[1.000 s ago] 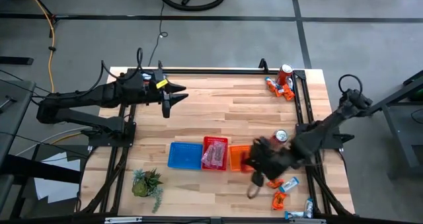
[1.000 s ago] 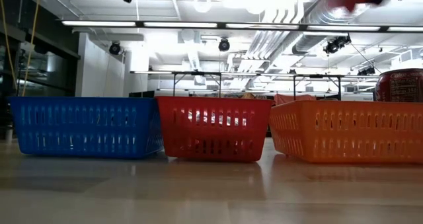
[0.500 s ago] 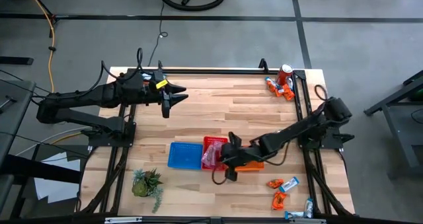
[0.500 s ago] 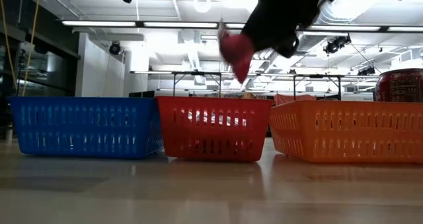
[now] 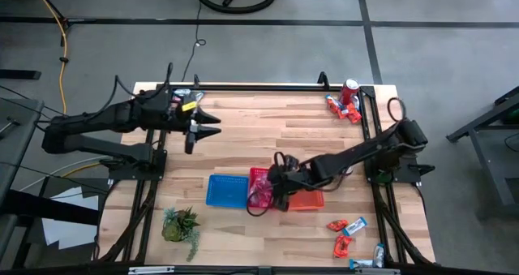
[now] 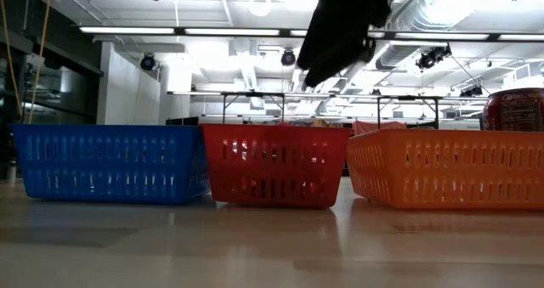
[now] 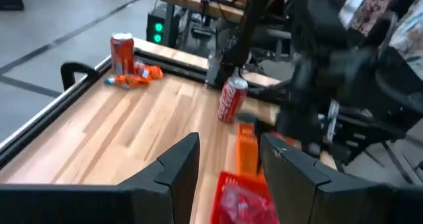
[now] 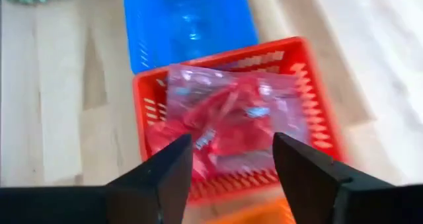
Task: Sort candy
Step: Put the white candy pack into the blue bin
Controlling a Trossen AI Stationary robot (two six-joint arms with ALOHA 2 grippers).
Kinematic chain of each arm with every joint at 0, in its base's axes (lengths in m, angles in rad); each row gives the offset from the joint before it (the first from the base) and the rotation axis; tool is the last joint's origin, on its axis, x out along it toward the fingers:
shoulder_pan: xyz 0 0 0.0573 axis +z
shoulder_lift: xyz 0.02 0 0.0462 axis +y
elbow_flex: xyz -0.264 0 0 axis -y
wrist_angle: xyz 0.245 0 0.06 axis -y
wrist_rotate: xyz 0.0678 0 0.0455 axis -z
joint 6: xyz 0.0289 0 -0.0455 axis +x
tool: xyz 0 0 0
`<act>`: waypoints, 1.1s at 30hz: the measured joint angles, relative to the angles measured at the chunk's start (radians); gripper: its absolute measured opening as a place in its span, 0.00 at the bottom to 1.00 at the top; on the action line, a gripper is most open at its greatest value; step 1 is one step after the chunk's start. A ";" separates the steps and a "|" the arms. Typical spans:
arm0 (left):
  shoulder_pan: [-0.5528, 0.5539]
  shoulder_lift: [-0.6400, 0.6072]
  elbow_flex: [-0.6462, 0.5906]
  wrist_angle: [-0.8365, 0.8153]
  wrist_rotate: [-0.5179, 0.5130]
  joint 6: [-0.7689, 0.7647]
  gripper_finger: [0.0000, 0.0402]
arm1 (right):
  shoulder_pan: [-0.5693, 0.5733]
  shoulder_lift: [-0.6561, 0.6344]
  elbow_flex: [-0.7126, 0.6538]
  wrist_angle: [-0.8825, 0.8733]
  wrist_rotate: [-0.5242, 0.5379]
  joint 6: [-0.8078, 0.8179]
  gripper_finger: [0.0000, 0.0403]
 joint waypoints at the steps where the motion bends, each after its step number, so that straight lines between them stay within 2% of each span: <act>1: 0.001 -0.017 0.000 -0.030 -0.002 0.006 0.37 | -0.002 -0.007 0.026 -0.060 0.016 0.000 0.53; 7: 0.016 -0.063 0.000 -0.145 -0.153 -0.014 0.37 | -0.008 -0.083 0.125 -0.380 0.158 0.012 0.54; 10: 0.058 -0.030 0.000 -0.181 -0.193 -0.057 0.37 | -0.034 -0.156 0.108 -0.463 0.182 0.064 0.54; 13: 0.145 0.038 0.000 -0.208 -0.188 -0.115 0.37 | -0.087 -0.245 0.045 -0.486 0.187 0.109 0.54; 18: 0.365 0.215 0.000 -0.304 -0.086 -0.127 0.37 | -0.201 -0.388 -0.114 -0.382 0.144 0.126 0.54; 24: 0.601 0.456 0.000 -0.340 -0.077 -0.117 0.37 | -0.334 -0.484 -0.309 -0.173 -0.005 0.002 0.54; 26: 0.651 0.521 0.000 -0.341 -0.095 -0.131 0.37 | -0.378 -0.494 -0.358 -0.108 -0.058 -0.063 0.54; 31: 0.726 0.646 0.000 -0.334 -0.231 -0.211 0.37 | -0.480 -0.494 -0.439 0.022 -0.200 -0.191 0.54; 33: 0.748 0.682 0.000 -0.321 -0.241 -0.259 0.37 | -0.512 -0.494 -0.453 0.050 -0.236 -0.226 0.54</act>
